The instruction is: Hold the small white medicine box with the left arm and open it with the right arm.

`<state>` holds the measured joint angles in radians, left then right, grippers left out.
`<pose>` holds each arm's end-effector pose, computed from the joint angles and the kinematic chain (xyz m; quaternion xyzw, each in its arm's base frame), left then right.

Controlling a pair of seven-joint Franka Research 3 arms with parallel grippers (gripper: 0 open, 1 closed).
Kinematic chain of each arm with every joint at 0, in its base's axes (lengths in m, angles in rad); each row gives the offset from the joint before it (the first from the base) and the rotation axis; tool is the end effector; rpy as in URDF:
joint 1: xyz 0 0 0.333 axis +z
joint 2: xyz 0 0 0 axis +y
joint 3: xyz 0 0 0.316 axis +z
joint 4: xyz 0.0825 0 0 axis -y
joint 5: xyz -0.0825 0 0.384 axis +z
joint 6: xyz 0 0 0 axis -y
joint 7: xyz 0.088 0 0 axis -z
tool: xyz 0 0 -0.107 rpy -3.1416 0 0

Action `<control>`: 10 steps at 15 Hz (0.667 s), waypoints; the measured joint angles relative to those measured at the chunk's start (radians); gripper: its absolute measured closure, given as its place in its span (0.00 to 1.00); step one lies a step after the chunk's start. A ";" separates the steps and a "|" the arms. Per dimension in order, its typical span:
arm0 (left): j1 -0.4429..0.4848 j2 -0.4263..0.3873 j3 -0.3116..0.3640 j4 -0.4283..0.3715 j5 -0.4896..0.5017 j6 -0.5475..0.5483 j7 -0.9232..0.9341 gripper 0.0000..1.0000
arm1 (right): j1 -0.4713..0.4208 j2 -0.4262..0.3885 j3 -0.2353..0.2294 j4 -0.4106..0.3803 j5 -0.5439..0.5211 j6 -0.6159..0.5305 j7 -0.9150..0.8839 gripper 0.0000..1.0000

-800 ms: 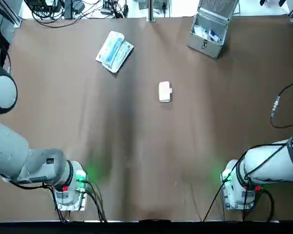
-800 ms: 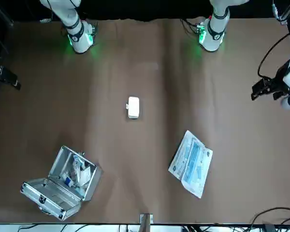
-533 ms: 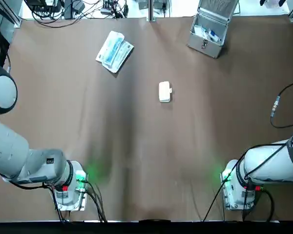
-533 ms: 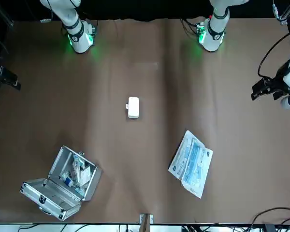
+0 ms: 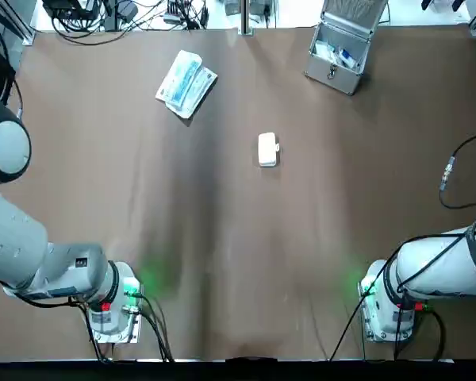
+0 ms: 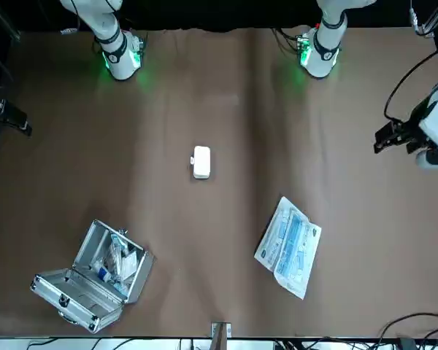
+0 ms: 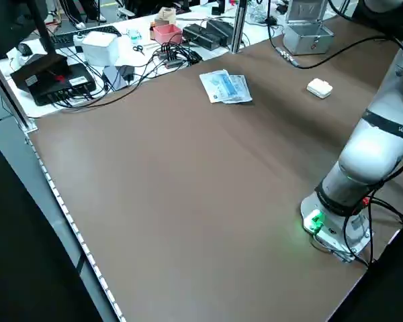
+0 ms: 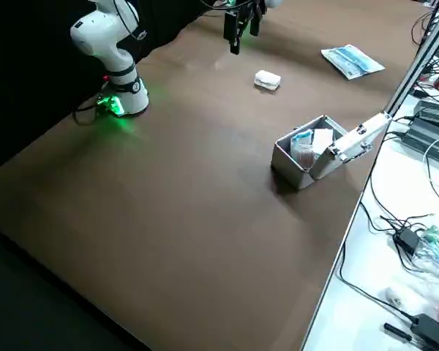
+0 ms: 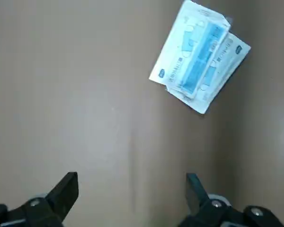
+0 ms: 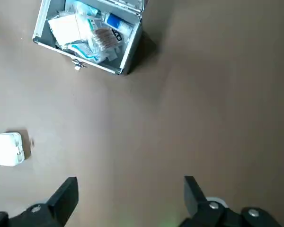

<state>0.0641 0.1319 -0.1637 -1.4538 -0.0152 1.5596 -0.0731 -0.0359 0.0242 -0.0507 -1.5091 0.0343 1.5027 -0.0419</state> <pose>0.5908 -0.0540 0.6039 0.9997 -0.0127 -0.0137 0.0172 0.5537 -0.0438 0.6342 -0.9995 0.0214 0.0142 0.0175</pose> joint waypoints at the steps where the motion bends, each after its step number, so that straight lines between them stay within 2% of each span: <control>1: 0.000 0.011 -0.015 0.000 -0.002 0.002 0.000 0.00 | 0.003 0.000 0.001 -0.003 0.000 0.000 0.000 0.01; 5: -0.005 0.053 -0.054 0.001 -0.005 0.051 0.003 0.00 | 0.019 0.002 0.004 -0.032 0.000 0.002 0.001 0.01; 10: -0.011 0.099 -0.100 0.002 -0.027 0.175 0.085 0.00 | 0.071 0.011 0.007 -0.175 0.019 0.107 0.005 0.01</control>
<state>0.0527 0.2306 -0.2632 -1.4514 -0.0424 1.7342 0.0119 0.0346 0.0347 -0.0437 -1.6844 0.0534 1.6094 -0.0373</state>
